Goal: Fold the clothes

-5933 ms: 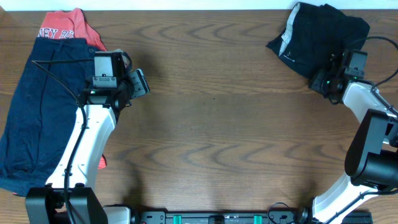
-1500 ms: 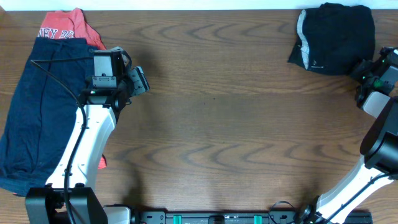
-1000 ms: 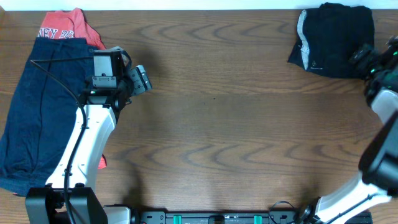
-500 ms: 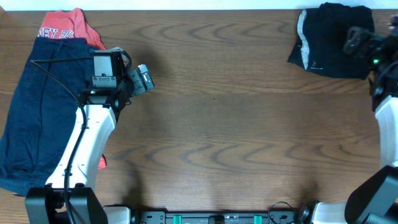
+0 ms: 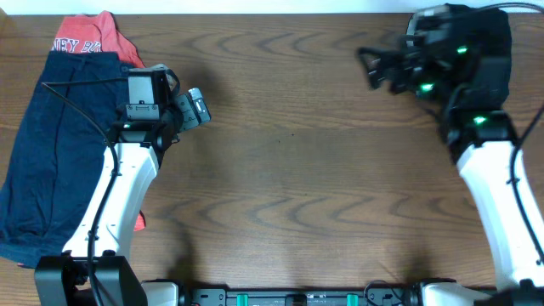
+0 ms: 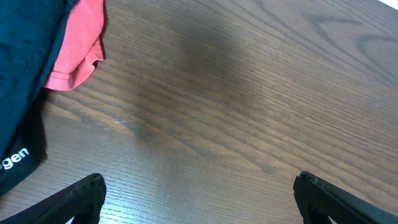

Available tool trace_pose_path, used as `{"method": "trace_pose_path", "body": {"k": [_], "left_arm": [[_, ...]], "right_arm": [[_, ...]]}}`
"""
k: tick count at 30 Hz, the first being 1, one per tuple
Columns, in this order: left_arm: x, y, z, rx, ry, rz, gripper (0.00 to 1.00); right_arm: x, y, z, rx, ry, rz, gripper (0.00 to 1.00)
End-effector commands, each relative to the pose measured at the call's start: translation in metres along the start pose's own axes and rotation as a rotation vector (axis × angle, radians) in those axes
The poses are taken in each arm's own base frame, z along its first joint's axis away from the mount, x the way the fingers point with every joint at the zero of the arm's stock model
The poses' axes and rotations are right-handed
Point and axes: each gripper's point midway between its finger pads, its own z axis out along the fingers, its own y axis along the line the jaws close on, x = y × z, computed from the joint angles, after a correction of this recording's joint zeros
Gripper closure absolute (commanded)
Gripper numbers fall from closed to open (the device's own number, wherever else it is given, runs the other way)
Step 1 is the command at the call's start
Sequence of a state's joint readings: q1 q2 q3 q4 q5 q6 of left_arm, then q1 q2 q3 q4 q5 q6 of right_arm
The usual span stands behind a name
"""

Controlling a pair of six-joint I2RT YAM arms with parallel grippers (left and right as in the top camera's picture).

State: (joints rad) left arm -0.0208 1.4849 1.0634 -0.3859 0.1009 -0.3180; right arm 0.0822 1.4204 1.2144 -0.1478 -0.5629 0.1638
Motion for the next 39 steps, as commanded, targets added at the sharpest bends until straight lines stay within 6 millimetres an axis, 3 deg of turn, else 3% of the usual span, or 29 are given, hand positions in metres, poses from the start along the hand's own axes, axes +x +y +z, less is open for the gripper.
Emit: {"method": "trace_pose_path", "body": {"k": [1, 5, 11, 18, 23, 29, 33, 39], "left_arm": [[0.007, 0.006, 0.005, -0.019, 0.019, -0.005, 0.02], [0.007, 0.006, 0.005, -0.019, 0.02, -0.005, 0.02], [0.007, 0.006, 0.005, -0.019, 0.019, -0.005, 0.02], [0.007, 0.006, 0.005, -0.019, 0.02, -0.005, 0.02], [0.007, 0.006, 0.005, -0.019, 0.02, -0.005, 0.02], [0.007, 0.006, 0.005, -0.019, 0.019, -0.005, 0.02], [0.007, 0.006, 0.005, -0.019, 0.019, -0.005, 0.02], [0.007, 0.006, 0.005, -0.019, 0.019, -0.005, 0.02]], "right_arm": [[0.006, 0.052, 0.007, -0.121, 0.021, -0.057, 0.01], [0.027, 0.087, 0.017, -0.188, 0.09, -0.072, 0.01], [0.07, 0.072, 0.014, -0.092, 0.257, -0.033, 0.01], [0.065, 0.065, 0.013, -0.039, 0.237, -0.046, 0.01], [0.06, 0.051, 0.001, 0.062, 0.228, -0.122, 0.01], [0.06, 0.026, -0.051, 0.264, 0.198, -0.184, 0.01], [0.081, 0.006, -0.088, 0.32, 0.143, -0.157, 0.01], [0.122, -0.012, -0.125, 0.341, 0.006, -0.142, 0.01]]}}
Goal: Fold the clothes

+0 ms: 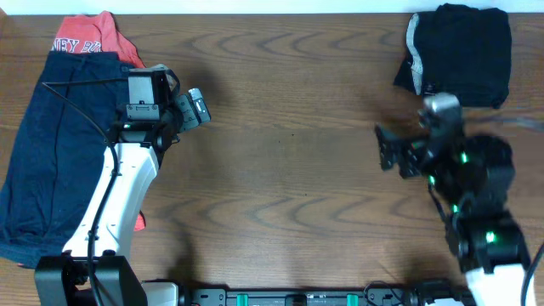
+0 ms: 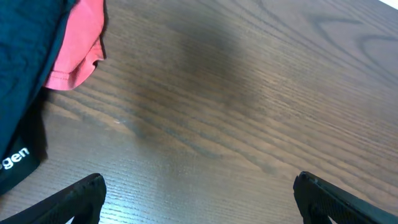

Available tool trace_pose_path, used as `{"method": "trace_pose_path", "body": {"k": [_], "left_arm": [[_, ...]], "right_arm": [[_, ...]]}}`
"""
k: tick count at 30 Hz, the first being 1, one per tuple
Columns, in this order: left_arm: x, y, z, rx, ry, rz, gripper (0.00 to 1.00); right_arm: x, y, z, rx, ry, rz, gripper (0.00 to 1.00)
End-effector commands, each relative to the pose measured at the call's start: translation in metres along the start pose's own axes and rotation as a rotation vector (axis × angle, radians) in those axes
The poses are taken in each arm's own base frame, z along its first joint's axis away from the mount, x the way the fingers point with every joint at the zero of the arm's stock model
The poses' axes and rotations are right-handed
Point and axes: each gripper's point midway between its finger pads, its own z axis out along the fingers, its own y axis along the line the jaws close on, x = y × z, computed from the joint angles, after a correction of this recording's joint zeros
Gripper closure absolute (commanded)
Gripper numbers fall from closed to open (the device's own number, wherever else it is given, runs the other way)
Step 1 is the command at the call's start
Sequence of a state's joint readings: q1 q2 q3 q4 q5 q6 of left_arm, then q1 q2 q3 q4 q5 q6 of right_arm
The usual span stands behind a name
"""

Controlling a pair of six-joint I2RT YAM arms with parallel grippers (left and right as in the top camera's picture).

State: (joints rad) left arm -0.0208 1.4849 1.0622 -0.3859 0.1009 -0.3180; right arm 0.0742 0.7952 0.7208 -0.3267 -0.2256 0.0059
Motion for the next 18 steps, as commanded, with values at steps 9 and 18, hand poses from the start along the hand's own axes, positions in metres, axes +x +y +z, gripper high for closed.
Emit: {"method": "trace_pose_path", "body": {"k": [9, 18], "left_arm": [[0.006, 0.006, 0.005, -0.018, 0.018, -0.005, 0.02], [0.006, 0.006, 0.005, -0.018, 0.019, -0.005, 0.02]], "right_arm": [[0.081, -0.016, -0.022, 0.073, -0.097, -0.012, 0.01], [0.113, -0.026, -0.023, 0.13, -0.184, -0.029, 0.01]]}}
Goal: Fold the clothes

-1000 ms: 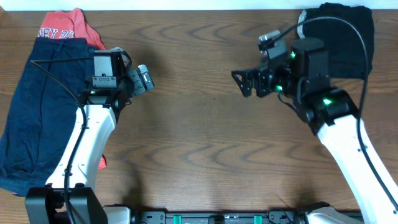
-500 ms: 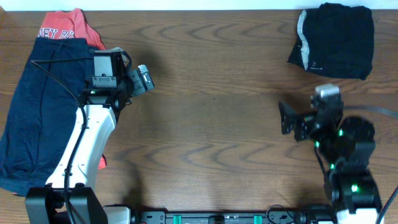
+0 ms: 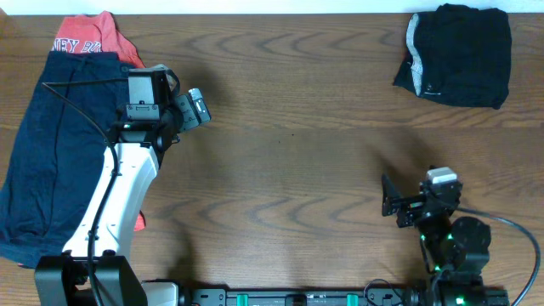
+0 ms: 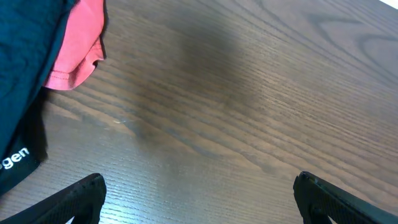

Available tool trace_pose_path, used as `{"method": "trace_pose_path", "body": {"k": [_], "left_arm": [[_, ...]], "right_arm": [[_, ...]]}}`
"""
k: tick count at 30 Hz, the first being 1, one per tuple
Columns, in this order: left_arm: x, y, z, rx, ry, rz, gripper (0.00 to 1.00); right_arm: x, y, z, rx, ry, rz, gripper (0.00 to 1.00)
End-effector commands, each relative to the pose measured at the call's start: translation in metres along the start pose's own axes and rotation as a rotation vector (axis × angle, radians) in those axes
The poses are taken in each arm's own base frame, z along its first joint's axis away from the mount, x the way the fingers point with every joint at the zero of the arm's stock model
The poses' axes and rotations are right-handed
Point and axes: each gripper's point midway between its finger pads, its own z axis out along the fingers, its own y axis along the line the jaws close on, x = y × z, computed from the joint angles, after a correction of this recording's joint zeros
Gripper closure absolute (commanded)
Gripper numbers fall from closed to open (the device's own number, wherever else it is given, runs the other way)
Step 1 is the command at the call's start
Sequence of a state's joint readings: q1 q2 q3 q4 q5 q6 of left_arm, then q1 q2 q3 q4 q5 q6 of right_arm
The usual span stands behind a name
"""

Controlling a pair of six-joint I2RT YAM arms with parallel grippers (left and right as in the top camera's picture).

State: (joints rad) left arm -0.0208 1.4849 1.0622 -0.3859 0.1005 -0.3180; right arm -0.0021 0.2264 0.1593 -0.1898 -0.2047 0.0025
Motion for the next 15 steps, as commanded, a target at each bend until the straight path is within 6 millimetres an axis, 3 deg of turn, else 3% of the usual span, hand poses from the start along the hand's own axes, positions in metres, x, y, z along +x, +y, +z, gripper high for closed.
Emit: {"method": "trace_pose_path", "body": {"k": [1, 5, 9, 15], "left_arm": [[0.007, 0.006, 0.005, -0.018, 0.019, -0.005, 0.02], [0.007, 0.006, 0.005, -0.018, 0.019, -0.005, 0.02], [0.006, 0.005, 0.005, -0.018, 0.019, -0.005, 0.02], [0.006, 0.005, 0.005, -0.018, 0.019, -0.005, 0.02]], "right_arm": [[0.004, -0.008, -0.002, 0.039, -0.053, -0.022, 0.01], [0.009, -0.009, -0.003, 0.046, -0.094, -0.029, 0.01], [-0.004, -0.011, -0.008, 0.063, -0.158, -0.041, 0.01], [-0.003, -0.018, -0.007, 0.103, -0.158, -0.038, 0.01]]}}
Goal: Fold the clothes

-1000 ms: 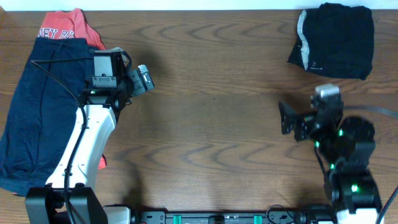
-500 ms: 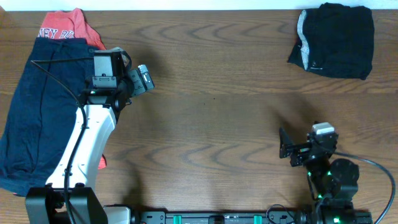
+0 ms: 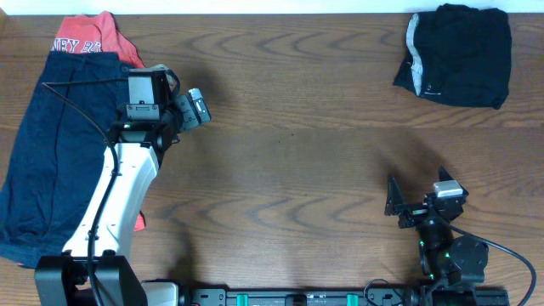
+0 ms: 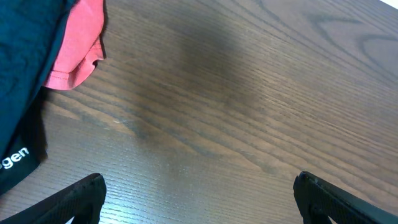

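A navy garment (image 3: 51,144) lies spread along the table's left side, over a red shirt (image 3: 85,36) that shows at the far left corner. A folded black garment (image 3: 459,53) lies at the far right corner. My left gripper (image 3: 194,106) hovers just right of the navy garment. In the left wrist view the left gripper (image 4: 199,205) is wide open over bare wood, with the red shirt (image 4: 78,43) and the navy garment (image 4: 22,68) at the upper left. My right gripper (image 3: 416,194) is pulled back near the front right edge, open and empty.
The wooden table (image 3: 289,161) is dark brown. The left arm's white link (image 3: 119,195) lies over the right edge of the navy garment. The right arm's base (image 3: 450,255) sits at the front right edge.
The right arm has drawn back a little more toward the front edge and its gripper has tilted up. The left arm and all the clothes are unchanged.
The right gripper was over the black garment at the far right corner. It was then clear of it at mid right, with the garment lying folded, then close to the front edge, where it still is. The left arm stayed still throughout.
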Available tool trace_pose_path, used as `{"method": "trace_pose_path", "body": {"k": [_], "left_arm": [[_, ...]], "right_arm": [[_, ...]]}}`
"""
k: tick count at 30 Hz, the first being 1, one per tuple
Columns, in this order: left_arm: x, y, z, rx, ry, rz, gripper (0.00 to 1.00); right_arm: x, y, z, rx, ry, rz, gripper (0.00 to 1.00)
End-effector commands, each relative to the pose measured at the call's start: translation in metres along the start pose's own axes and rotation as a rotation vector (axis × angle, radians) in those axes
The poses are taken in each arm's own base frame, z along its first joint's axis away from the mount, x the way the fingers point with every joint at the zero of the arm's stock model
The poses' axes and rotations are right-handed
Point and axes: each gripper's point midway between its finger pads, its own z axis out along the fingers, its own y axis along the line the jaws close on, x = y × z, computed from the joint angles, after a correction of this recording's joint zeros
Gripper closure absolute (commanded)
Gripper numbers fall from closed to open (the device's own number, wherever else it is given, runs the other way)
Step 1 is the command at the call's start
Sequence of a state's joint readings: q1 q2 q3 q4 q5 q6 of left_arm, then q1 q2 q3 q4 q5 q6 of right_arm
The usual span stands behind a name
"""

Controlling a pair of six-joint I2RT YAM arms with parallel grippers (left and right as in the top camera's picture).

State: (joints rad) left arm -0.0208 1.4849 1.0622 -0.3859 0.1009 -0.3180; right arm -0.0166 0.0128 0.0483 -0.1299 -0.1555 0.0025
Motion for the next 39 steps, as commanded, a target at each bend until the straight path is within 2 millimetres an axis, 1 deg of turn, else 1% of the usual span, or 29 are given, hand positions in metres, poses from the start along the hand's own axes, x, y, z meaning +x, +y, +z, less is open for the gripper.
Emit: {"method": "trace_pose_path", "body": {"k": [1, 21, 23, 25, 30, 31, 33, 35, 39], "left_arm": [[0.006, 0.006, 0.005, -0.018, 0.018, -0.005, 0.02], [0.006, 0.006, 0.005, -0.018, 0.019, -0.005, 0.02], [0.009, 0.007, 0.004, -0.025, 0.03, 0.012, 0.02], [0.006, 0.012, 0.003, -0.041, 0.02, 0.021, 0.02], [0.01, 0.014, 0.002, -0.047, 0.036, 0.021, 0.02], [0.013, 0.015, 0.001, -0.052, 0.046, 0.022, 0.02], [0.012, 0.02, -0.007, -0.08, 0.035, 0.049, 0.02], [0.013, 0.021, -0.018, -0.087, 0.03, 0.069, 0.02], [0.011, 0.019, -0.042, -0.065, -0.033, 0.173, 0.02]], "right_arm": [[0.004, -0.008, 0.0, 0.039, 0.004, -0.014, 0.01], [0.004, -0.008, 0.0, 0.039, 0.004, -0.014, 0.01], [0.004, -0.008, 0.0, 0.039, 0.004, -0.014, 0.01], [0.004, -0.008, 0.0, 0.039, 0.004, -0.014, 0.01], [0.004, -0.008, 0.0, 0.039, 0.004, -0.014, 0.01], [0.004, -0.008, 0.0, 0.039, 0.004, -0.014, 0.01], [0.004, -0.008, 0.0, 0.039, 0.004, -0.014, 0.01], [0.004, -0.008, 0.0, 0.039, 0.004, -0.014, 0.01], [0.004, -0.008, 0.0, 0.039, 0.004, -0.014, 0.01]]}}
